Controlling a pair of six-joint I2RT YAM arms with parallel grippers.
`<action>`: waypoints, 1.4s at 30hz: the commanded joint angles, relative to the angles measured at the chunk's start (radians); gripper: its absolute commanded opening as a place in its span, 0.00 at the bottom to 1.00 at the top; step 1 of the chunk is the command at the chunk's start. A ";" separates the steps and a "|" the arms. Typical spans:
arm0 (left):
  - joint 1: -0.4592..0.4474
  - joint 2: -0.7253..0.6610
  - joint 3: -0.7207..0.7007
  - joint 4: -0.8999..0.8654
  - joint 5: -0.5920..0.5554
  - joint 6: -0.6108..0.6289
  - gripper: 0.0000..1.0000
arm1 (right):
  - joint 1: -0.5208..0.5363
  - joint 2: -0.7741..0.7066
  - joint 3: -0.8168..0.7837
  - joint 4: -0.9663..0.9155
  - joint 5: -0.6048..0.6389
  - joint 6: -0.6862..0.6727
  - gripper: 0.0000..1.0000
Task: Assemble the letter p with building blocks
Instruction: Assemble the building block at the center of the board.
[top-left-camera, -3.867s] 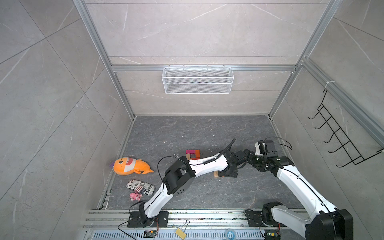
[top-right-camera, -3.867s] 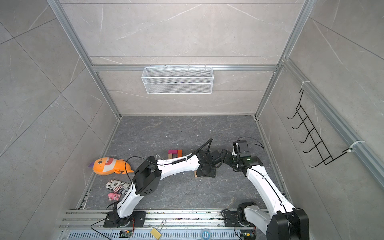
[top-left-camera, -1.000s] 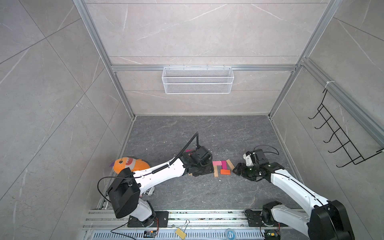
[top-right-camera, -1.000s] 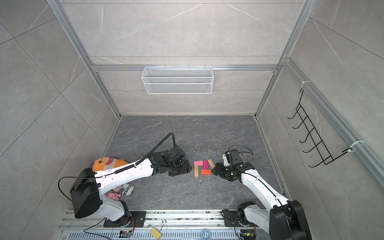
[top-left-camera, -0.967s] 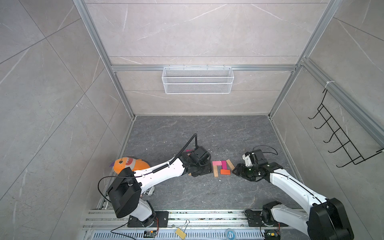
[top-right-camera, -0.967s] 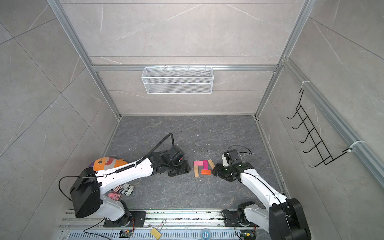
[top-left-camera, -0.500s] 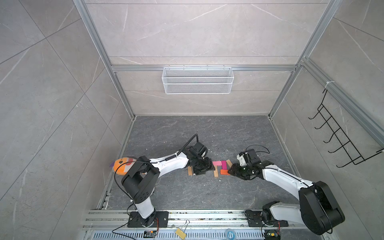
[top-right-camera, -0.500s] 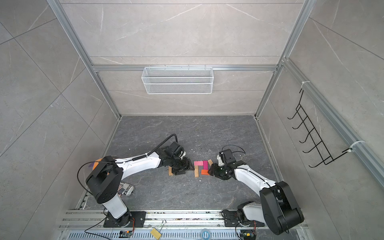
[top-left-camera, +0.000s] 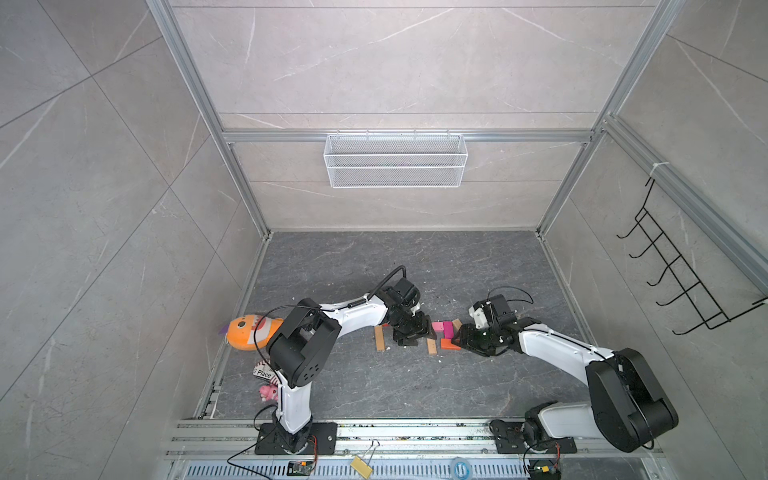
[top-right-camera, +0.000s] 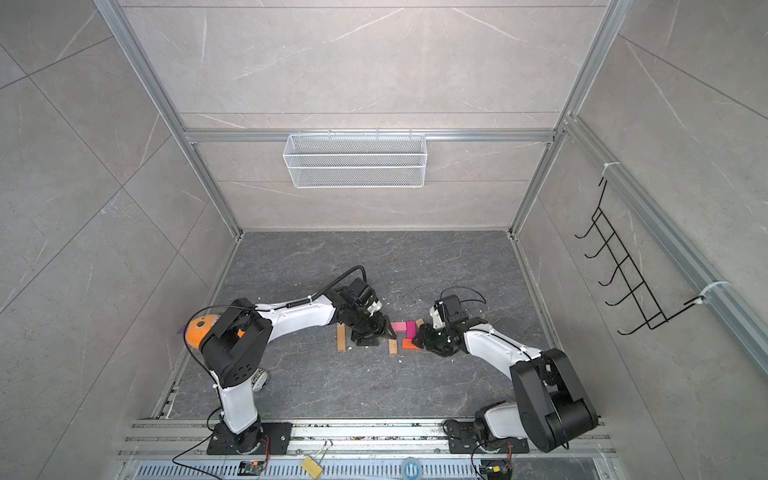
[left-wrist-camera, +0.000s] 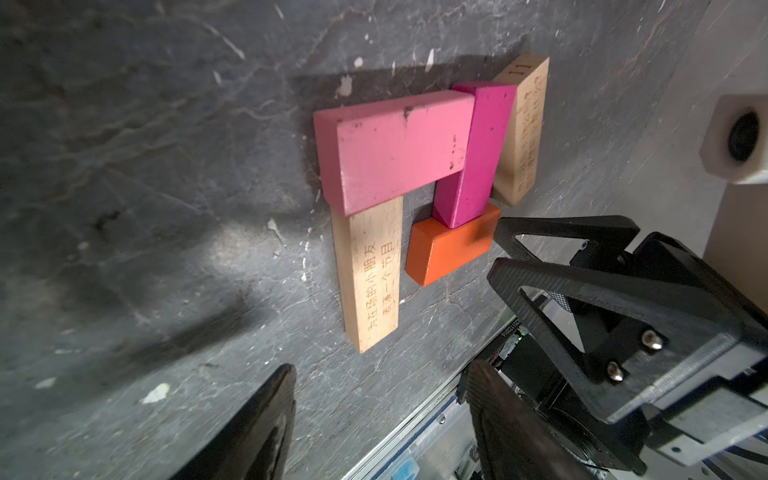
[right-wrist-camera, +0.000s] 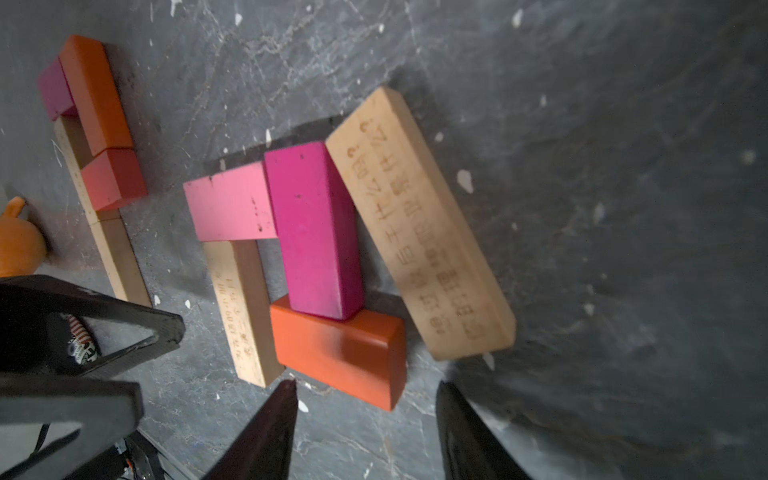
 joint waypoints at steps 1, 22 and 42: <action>0.011 0.014 0.033 -0.032 0.039 0.045 0.69 | 0.006 0.022 0.023 0.014 -0.017 -0.023 0.57; 0.021 0.052 0.022 0.016 0.105 0.084 0.69 | 0.006 0.055 0.035 0.039 -0.051 -0.027 0.57; 0.021 0.074 0.022 0.032 0.128 0.094 0.69 | 0.006 0.091 0.057 0.047 -0.050 -0.042 0.57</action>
